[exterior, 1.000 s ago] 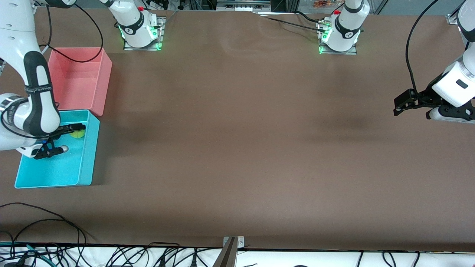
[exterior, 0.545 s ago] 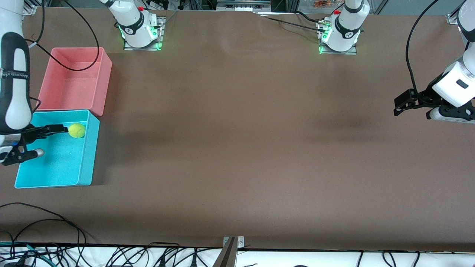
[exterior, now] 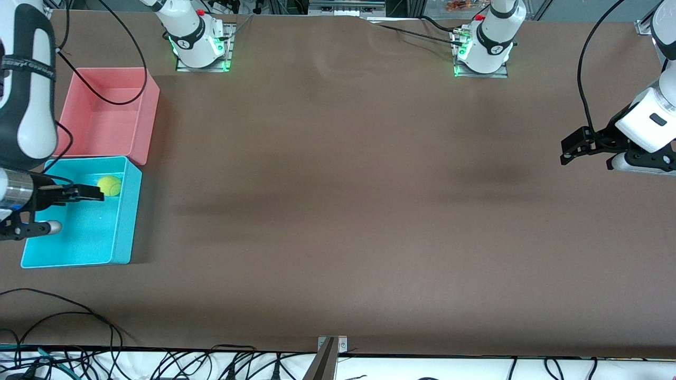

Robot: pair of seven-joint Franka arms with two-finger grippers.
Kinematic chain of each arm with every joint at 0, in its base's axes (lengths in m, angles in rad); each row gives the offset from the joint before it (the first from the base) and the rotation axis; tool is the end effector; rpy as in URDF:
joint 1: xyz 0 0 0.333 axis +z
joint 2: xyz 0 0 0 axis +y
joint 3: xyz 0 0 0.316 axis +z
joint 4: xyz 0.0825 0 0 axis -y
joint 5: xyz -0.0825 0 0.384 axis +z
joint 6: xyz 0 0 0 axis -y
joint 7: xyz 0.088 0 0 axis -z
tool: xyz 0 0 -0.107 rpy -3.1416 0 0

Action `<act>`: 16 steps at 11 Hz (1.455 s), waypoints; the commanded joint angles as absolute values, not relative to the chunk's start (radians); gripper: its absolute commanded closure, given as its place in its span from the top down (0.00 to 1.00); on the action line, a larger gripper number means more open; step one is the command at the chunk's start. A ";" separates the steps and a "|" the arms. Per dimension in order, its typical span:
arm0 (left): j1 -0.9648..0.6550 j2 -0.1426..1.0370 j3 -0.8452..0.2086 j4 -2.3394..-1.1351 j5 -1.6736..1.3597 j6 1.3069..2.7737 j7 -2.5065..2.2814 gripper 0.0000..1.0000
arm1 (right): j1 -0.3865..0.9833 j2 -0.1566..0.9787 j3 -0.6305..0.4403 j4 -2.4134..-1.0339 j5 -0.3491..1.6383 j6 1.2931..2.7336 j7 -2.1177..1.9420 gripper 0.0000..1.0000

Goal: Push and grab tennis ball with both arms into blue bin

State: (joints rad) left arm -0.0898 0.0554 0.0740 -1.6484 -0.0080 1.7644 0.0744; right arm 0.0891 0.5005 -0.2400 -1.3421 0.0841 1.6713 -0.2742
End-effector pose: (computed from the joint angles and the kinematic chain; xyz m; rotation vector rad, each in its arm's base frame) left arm 0.5856 -0.0110 0.5734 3.1350 -0.1398 0.0955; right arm 0.6807 -0.0638 0.4336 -3.1246 -0.1997 0.2525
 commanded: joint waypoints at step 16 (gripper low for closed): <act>-0.077 0.049 0.066 -1.649 0.003 1.756 0.064 1.00 | 0.020 0.030 -0.060 -1.722 -0.012 1.745 -0.168 1.00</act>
